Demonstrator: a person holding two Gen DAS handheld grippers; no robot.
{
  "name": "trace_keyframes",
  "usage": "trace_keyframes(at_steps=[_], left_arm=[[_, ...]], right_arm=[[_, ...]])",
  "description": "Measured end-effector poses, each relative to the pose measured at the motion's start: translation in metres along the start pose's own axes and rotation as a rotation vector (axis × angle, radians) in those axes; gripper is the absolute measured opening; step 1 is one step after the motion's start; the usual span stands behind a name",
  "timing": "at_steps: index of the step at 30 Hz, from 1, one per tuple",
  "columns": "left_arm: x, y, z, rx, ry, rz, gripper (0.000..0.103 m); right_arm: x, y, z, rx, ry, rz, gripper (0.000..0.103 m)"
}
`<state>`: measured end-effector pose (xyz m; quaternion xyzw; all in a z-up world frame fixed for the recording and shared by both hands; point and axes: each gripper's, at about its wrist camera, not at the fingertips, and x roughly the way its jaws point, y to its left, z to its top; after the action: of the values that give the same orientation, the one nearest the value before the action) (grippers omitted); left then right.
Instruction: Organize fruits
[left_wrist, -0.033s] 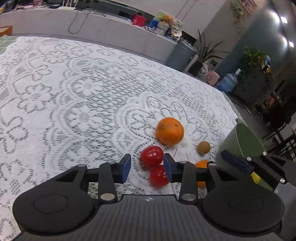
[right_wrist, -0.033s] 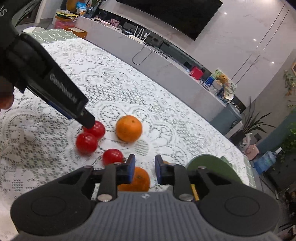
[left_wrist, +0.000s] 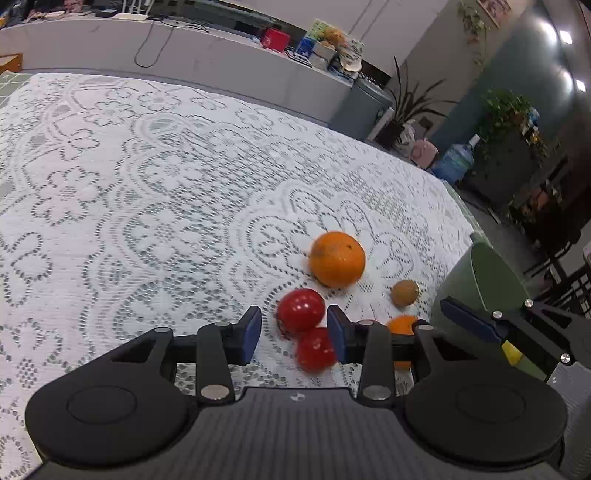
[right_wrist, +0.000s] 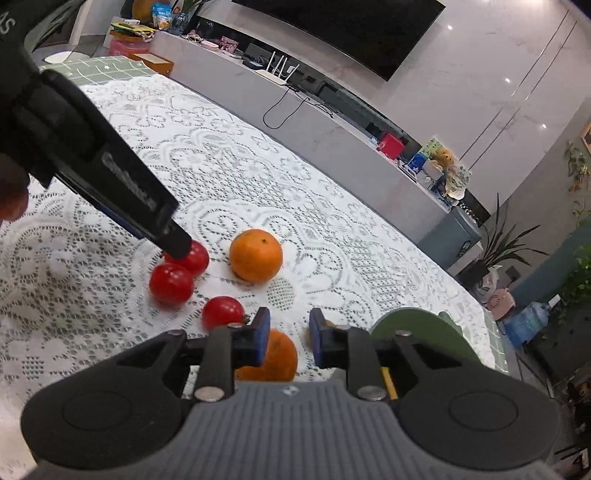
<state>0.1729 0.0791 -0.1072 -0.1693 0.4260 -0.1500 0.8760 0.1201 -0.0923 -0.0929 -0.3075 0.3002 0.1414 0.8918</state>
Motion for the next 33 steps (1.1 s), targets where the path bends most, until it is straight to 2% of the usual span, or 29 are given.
trace_keyframes(at_steps=[4, 6, 10, 14, 19, 26, 27, 28, 30, 33], left_arm=[[0.007, -0.001, -0.001, 0.008, 0.004, 0.008, 0.051], [0.009, -0.001, -0.001, 0.004, 0.005, 0.003, 0.052], [0.014, -0.004, 0.001, 0.018, 0.008, -0.005, 0.052], [0.022, -0.008, 0.002, 0.033, 0.026, -0.014, 0.052], [0.023, -0.01, 0.003, 0.034, 0.032, -0.004, 0.052], [0.019, -0.013, 0.005, 0.031, 0.032, 0.022, 0.045], [0.017, -0.013, 0.005, 0.033, 0.021, 0.029, 0.033], [0.015, -0.013, 0.005, 0.035, 0.014, 0.031, 0.029], [0.014, -0.011, 0.007, 0.016, 0.021, 0.012, 0.029], [0.015, -0.011, 0.005, 0.024, 0.033, 0.021, 0.029]], right_arm=[[0.005, 0.004, 0.0, -0.031, 0.031, 0.027, 0.023], [0.009, 0.008, 0.0, -0.053, 0.049, 0.023, 0.024], [0.01, 0.014, -0.001, -0.086, 0.071, 0.025, 0.034], [0.009, 0.019, -0.003, -0.119, 0.089, 0.016, 0.039], [0.017, 0.024, -0.005, -0.146, 0.127, 0.006, 0.039], [0.023, 0.032, -0.006, -0.197, 0.142, -0.037, 0.04], [0.023, 0.032, -0.007, -0.196, 0.141, -0.037, 0.039], [0.022, 0.031, -0.006, -0.194, 0.14, -0.037, 0.039], [0.021, 0.03, -0.006, -0.184, 0.137, -0.031, 0.039], [0.018, 0.027, -0.005, -0.168, 0.126, -0.024, 0.039]])
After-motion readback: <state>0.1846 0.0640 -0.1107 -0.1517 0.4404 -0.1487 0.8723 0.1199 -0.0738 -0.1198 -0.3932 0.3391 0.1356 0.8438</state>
